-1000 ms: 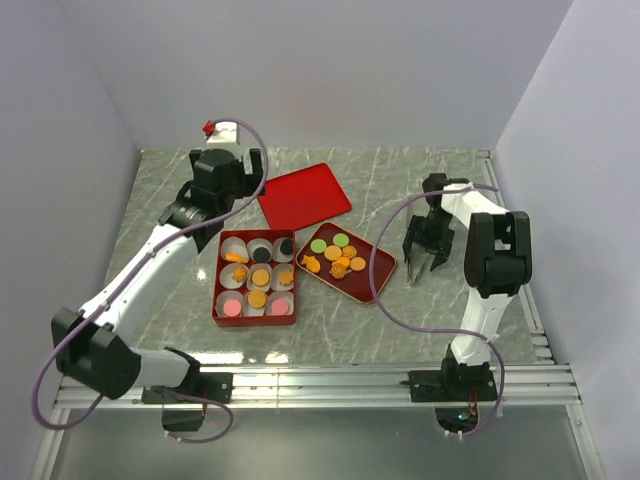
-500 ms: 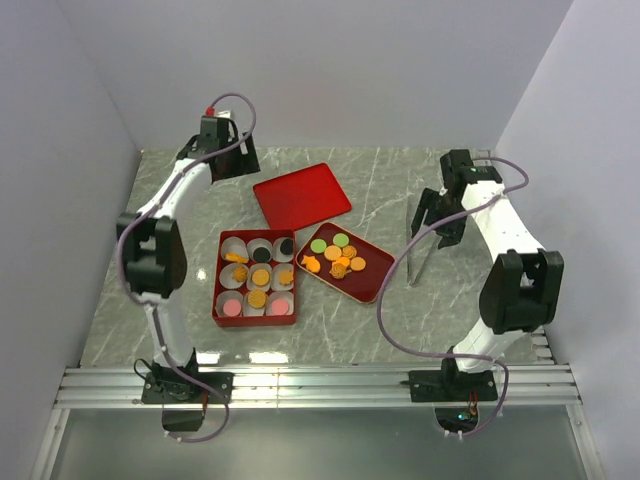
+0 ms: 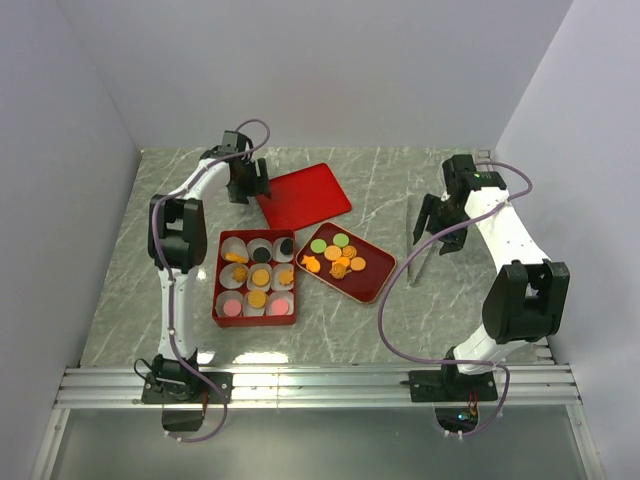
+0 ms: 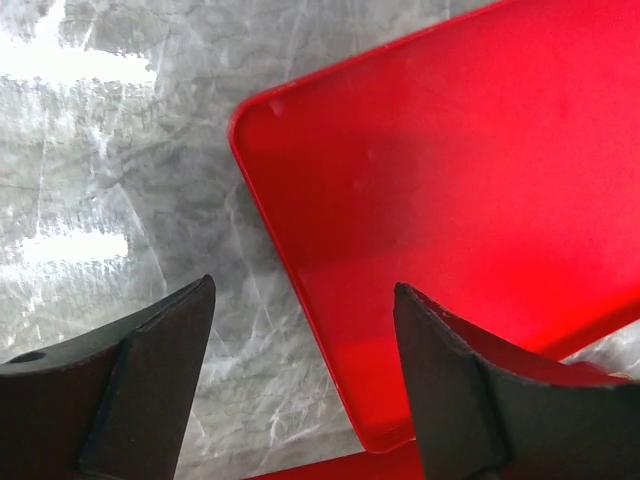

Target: Pack the cookies

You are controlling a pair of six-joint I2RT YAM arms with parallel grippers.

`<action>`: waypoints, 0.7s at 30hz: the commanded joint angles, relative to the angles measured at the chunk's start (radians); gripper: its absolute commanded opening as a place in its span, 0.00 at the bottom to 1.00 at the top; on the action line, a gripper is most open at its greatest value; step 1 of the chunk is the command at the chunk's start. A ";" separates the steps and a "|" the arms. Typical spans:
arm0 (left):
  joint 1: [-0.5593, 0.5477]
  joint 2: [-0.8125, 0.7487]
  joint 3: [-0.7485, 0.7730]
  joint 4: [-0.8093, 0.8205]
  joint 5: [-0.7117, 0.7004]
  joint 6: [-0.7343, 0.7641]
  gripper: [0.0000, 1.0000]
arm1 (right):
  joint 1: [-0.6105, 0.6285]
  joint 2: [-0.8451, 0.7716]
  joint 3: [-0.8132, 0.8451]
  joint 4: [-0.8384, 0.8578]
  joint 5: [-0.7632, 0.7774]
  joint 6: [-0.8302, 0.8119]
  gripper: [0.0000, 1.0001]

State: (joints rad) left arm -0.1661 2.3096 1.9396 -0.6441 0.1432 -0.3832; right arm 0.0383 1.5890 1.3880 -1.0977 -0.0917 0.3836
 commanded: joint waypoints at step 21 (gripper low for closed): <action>-0.070 0.148 0.202 -0.189 -0.177 0.047 0.17 | -0.006 -0.037 -0.032 -0.011 -0.005 -0.017 0.73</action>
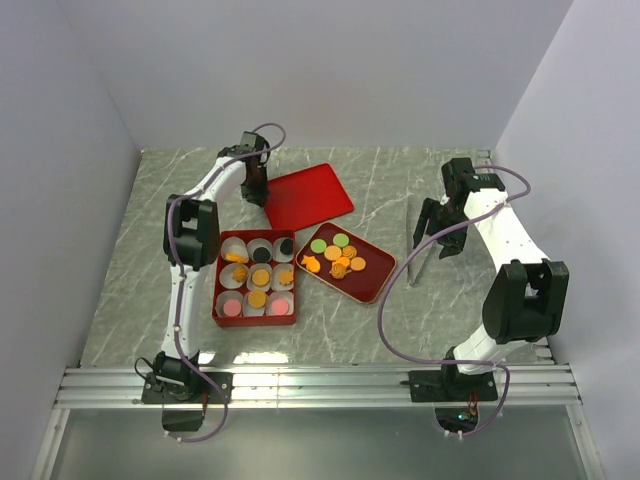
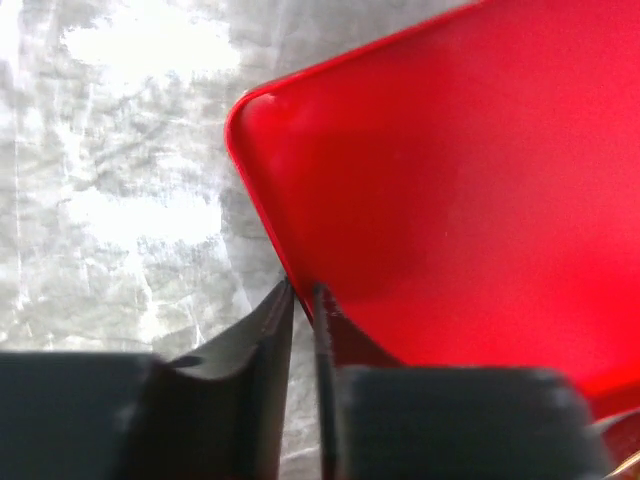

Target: Pack the cookies

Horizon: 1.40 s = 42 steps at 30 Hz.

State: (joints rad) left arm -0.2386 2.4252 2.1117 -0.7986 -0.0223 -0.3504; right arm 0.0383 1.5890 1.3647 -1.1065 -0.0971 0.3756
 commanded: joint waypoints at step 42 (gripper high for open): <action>0.016 -0.839 -0.426 0.602 0.211 -0.004 0.00 | 0.118 0.149 0.781 0.203 -0.734 0.373 0.86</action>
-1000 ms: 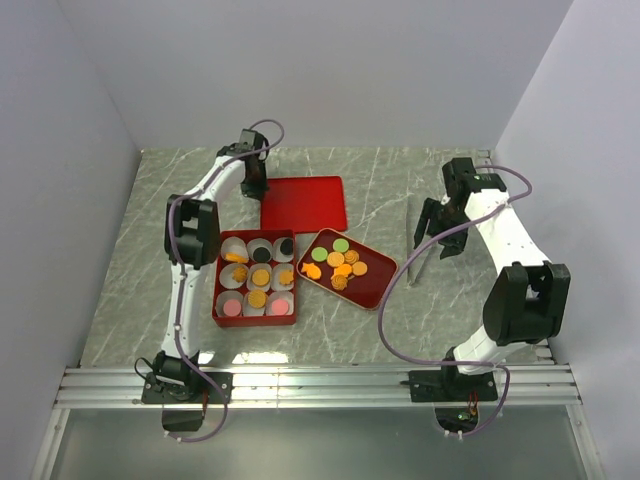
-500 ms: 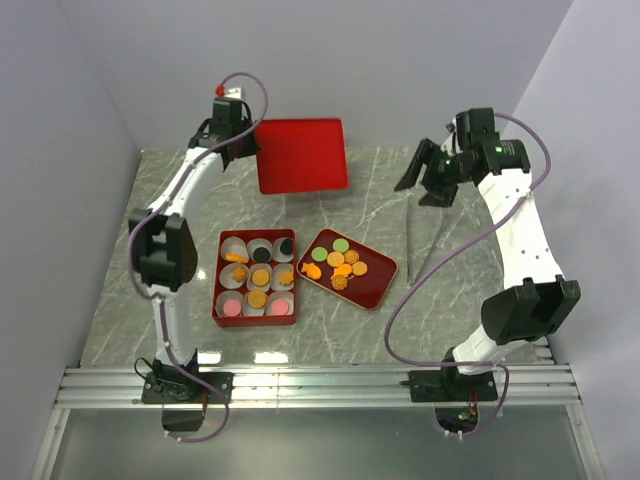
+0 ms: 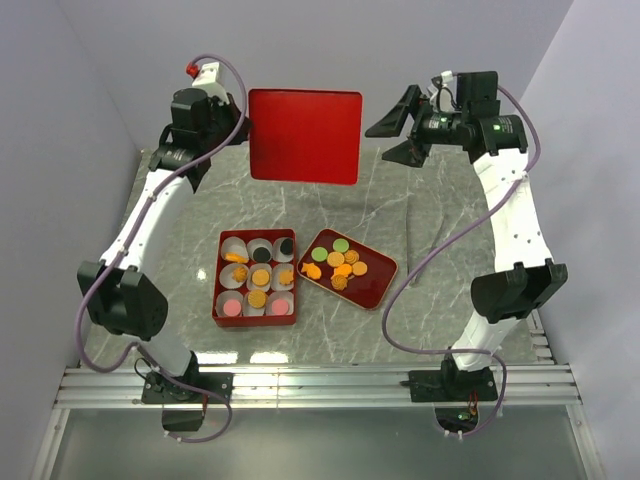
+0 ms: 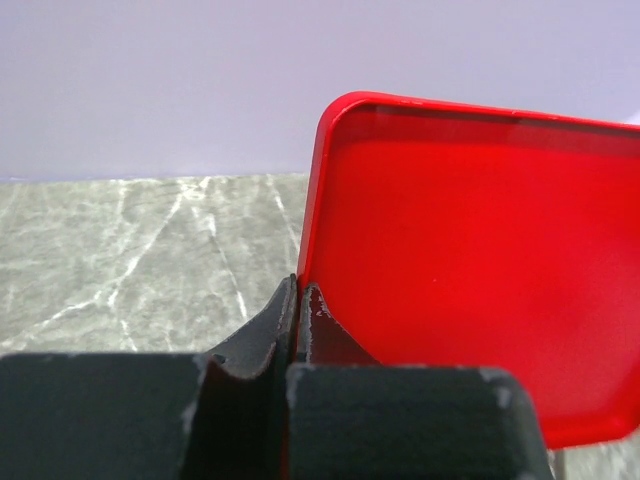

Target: Pack the cookies

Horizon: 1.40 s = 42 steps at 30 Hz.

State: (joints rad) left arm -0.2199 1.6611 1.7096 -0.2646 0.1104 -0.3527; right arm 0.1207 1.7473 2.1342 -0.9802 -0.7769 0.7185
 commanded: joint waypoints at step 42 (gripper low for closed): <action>0.005 -0.297 -0.199 0.065 0.364 -0.178 0.00 | 0.336 -0.192 -0.101 0.104 0.288 -0.145 0.22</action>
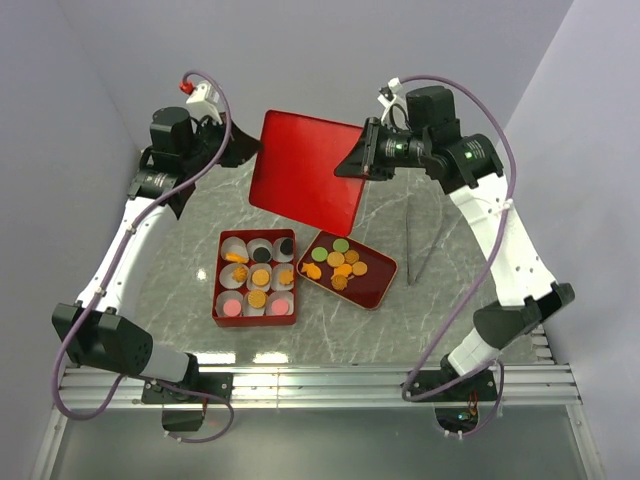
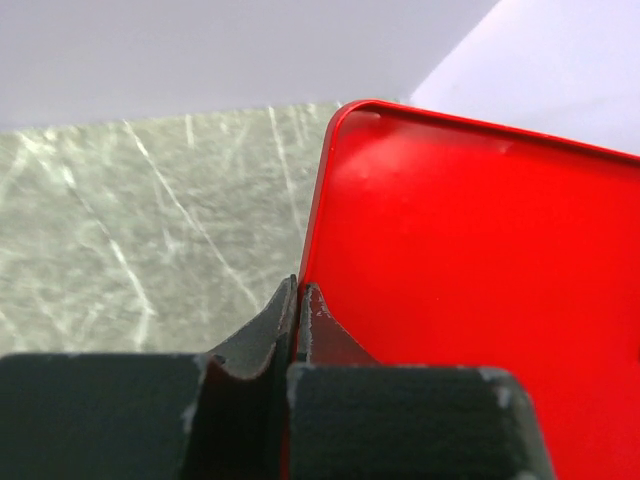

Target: Pack the cookies

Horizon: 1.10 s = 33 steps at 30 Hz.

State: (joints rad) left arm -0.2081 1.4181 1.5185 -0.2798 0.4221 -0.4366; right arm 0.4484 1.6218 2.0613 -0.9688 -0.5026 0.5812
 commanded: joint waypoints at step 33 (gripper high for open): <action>0.006 -0.113 0.376 -0.660 -0.181 -0.422 0.81 | 0.105 -0.036 0.009 -0.140 0.410 -0.244 0.00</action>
State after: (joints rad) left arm -0.2089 1.3067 1.8126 -0.8001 0.2348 -0.8120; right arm 0.4931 1.6070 2.0491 -1.1488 -0.1684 0.3683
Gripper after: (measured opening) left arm 0.803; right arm 0.120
